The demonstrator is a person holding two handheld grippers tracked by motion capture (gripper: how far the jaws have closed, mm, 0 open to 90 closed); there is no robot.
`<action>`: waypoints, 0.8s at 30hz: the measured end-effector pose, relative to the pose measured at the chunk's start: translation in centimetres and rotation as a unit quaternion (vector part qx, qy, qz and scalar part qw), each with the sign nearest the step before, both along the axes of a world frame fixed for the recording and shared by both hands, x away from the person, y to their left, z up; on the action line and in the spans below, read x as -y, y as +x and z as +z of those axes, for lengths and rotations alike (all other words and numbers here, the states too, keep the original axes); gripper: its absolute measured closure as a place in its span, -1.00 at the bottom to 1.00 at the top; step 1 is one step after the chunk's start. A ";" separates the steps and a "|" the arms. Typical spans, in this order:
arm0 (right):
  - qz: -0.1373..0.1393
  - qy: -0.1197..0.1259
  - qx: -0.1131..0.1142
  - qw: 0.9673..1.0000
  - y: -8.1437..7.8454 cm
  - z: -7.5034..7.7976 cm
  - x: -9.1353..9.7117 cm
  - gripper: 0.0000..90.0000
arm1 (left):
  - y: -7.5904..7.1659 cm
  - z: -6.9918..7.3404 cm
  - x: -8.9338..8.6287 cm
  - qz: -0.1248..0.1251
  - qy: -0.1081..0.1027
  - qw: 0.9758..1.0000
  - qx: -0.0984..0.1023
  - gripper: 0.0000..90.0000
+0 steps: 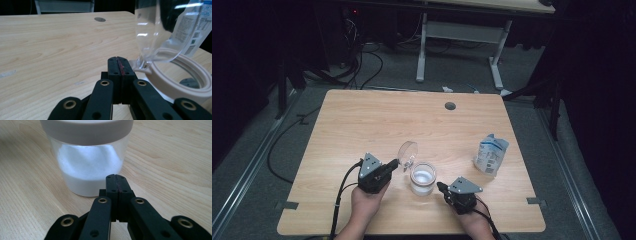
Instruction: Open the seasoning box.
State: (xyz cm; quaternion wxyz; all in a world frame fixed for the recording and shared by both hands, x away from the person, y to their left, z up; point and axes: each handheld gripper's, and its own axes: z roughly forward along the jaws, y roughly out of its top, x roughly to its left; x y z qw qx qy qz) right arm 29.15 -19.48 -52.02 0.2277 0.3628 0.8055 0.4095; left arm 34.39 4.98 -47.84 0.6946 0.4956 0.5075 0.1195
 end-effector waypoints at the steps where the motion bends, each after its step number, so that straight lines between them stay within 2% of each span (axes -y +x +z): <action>1: -0.001 0.000 -0.001 1.000 0.0 0.0 -0.1 1.00 | 0.0 0.1 0.1 -0.002 0.000 1.000 0.001 1.00; 5: 0.002 -0.003 -0.002 1.000 0.0 -0.1 -0.3 1.00 | 0.0 0.5 0.4 -0.008 -0.010 1.000 0.003 0.99; 17: 0.003 -0.005 0.001 1.000 -0.1 -0.1 -0.5 1.00 | -0.8 0.7 1.6 -0.031 -0.006 0.999 0.015 0.98; 24: 0.002 -0.007 0.001 1.000 -0.1 -0.1 -0.5 1.00 | -1.1 0.6 1.4 -0.029 -0.004 0.999 0.018 0.98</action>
